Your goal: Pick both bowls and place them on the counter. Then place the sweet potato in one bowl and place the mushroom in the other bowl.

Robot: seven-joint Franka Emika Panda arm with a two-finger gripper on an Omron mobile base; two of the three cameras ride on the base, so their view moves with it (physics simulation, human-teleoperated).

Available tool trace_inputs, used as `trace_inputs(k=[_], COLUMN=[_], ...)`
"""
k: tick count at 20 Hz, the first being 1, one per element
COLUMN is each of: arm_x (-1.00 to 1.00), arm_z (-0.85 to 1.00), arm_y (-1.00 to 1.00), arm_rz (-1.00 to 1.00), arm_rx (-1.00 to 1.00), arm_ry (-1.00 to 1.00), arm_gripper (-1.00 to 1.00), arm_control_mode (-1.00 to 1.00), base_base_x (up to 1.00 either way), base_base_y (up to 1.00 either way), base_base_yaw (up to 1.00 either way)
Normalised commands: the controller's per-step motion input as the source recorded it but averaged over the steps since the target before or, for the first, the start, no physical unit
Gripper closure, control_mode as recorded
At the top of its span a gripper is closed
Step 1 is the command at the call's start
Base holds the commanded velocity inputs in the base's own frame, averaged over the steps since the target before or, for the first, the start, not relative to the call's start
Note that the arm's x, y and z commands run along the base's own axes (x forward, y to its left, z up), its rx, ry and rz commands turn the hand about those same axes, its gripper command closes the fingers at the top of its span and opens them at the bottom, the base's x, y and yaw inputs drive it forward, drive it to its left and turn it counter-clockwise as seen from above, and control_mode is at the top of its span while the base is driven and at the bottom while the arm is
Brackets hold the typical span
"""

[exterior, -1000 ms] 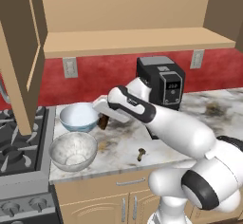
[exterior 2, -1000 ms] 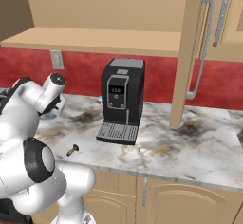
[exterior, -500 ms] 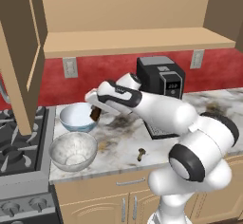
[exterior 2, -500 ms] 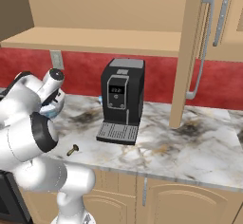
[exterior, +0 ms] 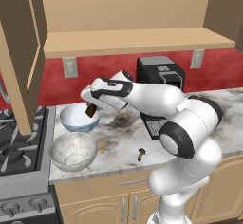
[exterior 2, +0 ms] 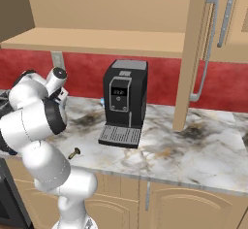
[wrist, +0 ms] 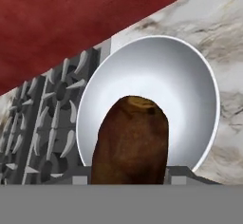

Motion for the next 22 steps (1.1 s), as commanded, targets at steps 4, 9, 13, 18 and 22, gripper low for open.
trace_inputs(k=[4,9,13,18,22], arm_x=[0.2,0.22,0.13,0.22,0.13], arm_z=[-0.26,-0.15,-0.02,0.0,-0.03], arm_y=[0.28,0.21,0.12,0.06,0.1], arm_rz=[-0.01,-0.01,0.0,0.0,0.0], arm_rx=[0.0,0.0,0.0,0.0,0.0], arm_ry=[0.0,-0.01,0.01,0.02,0.12], arm_gripper=[1.0,1.0,1.0,1.0,1.0], arm_control_mode=[-1.0,-1.0,-1.0,-1.0,-1.0], base_base_x=[0.0,0.0,0.0,0.0,0.0], base_base_y=[0.0,0.0,0.0,0.0,0.0], base_base_yaw=[0.0,0.0,0.0,0.0,0.0])
